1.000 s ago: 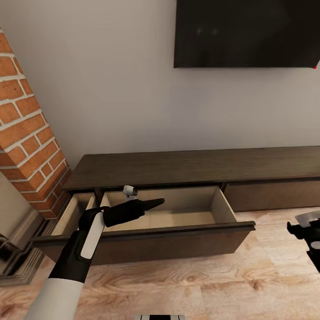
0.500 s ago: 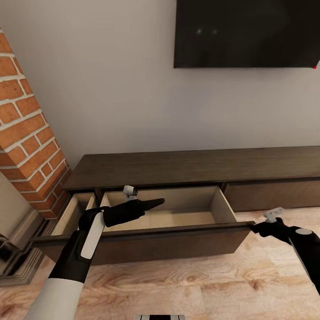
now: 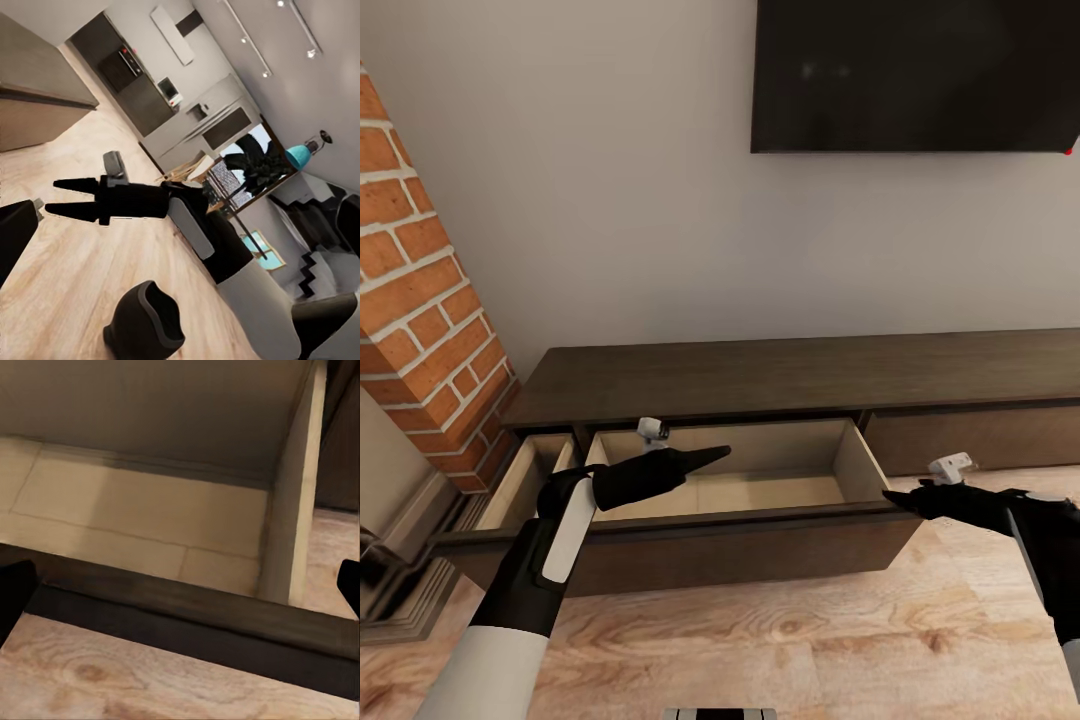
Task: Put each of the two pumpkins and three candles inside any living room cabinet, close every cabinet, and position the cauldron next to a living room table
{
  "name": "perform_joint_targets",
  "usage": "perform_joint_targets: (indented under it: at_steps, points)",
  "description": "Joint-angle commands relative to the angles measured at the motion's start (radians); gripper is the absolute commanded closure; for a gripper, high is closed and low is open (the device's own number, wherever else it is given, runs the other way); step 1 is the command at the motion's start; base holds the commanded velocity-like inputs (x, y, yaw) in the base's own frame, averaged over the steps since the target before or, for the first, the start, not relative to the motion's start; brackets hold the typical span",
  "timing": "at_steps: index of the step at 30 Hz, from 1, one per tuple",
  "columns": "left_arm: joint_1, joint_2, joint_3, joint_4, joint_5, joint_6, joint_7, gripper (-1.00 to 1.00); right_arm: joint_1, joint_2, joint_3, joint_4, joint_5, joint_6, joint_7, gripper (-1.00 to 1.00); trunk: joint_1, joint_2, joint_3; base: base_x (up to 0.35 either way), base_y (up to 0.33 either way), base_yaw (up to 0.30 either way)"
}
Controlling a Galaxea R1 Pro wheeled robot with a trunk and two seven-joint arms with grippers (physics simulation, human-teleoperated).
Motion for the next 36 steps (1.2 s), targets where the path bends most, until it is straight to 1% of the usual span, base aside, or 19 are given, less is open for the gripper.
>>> perform_joint_targets:
  at_steps: [1, 3, 5, 6, 8, 9, 11, 13, 15, 19, 25, 30, 36]
  points:
    - [0.000, 0.000, 0.000, 0.000, -0.002, -0.001, 0.000, -1.00, 0.000, 0.007, 0.000, -0.016, 0.001, 0.001, 0.001, -1.00, 0.000, 0.000, 0.000, 0.000, 0.000, 0.000]
    - [0.000, 0.000, -0.001, 0.000, -0.003, -0.002, 0.000, -1.00, 0.000, 0.013, -0.001, -0.043, -0.001, 0.003, 0.002, -1.00, 0.000, 0.000, 0.000, 0.000, 0.000, 0.000]
    - [0.000, 0.000, -0.001, 0.000, -0.004, -0.010, 0.000, -1.00, 0.000, 0.016, -0.001, -0.060, -0.017, 0.004, 0.003, -1.00, 0.000, 0.000, 0.000, 0.000, 0.000, 0.000]
    - [0.000, 0.000, -0.002, 0.000, -0.004, -0.018, 0.000, -1.00, 0.000, 0.017, -0.001, -0.068, -0.045, 0.006, 0.003, -1.00, 0.000, 0.000, 0.000, 0.000, 0.000, 0.000]
    - [0.000, 0.000, -0.005, 0.000, -0.003, -0.038, 0.000, -1.00, 0.000, 0.015, -0.003, -0.079, -0.174, 0.031, 0.002, -1.00, 0.000, 0.000, 0.000, 0.000, 0.000, 0.000]
    - [0.000, 0.000, -0.005, 0.000, -0.003, -0.042, 0.000, -1.00, 0.000, 0.014, -0.003, -0.081, -0.222, 0.044, 0.000, -1.00, 0.000, 0.000, 0.000, 0.000, 0.000, 0.000]
    - [0.000, 0.000, -0.006, 0.000, -0.003, -0.046, 0.000, -1.00, 0.000, 0.013, -0.003, -0.083, -0.300, 0.064, -0.002, -1.00, 0.000, 0.000, 0.000, 0.000, 0.000, 0.000]
    - [0.001, 0.000, -0.006, 0.000, -0.003, -0.048, 0.000, -1.00, 0.000, 0.014, -0.004, -0.084, -0.348, 0.074, -0.003, -1.00, 0.000, 0.000, 0.000, 0.000, 0.000, 0.000]
    - [0.001, 0.000, -0.006, 0.000, -0.003, -0.049, 0.000, -1.00, 0.000, 0.015, -0.003, -0.084, -0.358, 0.076, -0.004, -1.00, 0.000, 0.000, 0.000, 0.000, 0.000, 0.000]
    - [0.001, 0.000, -0.006, 0.000, -0.003, -0.049, 0.001, -1.00, 0.000, 0.017, 0.001, -0.090, -0.364, 0.077, -0.004, -1.00, 0.000, 0.000, 0.000, 0.000, 0.000, 0.000]
    - [0.000, 0.003, -0.006, -0.002, -0.005, -0.046, 0.003, -1.00, 0.000, 0.018, 0.006, -0.111, -0.364, 0.075, -0.003, -1.00, 0.000, 0.000, 0.000, 0.000, 0.000, 0.000]
    - [0.000, 0.009, -0.006, -0.005, 0.003, -0.049, -0.006, -1.00, 0.000, 0.019, 0.005, -0.108, -0.370, 0.068, -0.002, -1.00, 0.000, 0.000, 0.000, 0.000, 0.000, 0.000]
    - [0.001, 0.008, -0.008, -0.010, 0.002, -0.049, -0.007, -1.00, 0.000, 0.019, 0.005, -0.102, -0.371, 0.066, -0.003, -1.00, 0.000, 0.000, 0.000, 0.000, 0.000, 0.000]
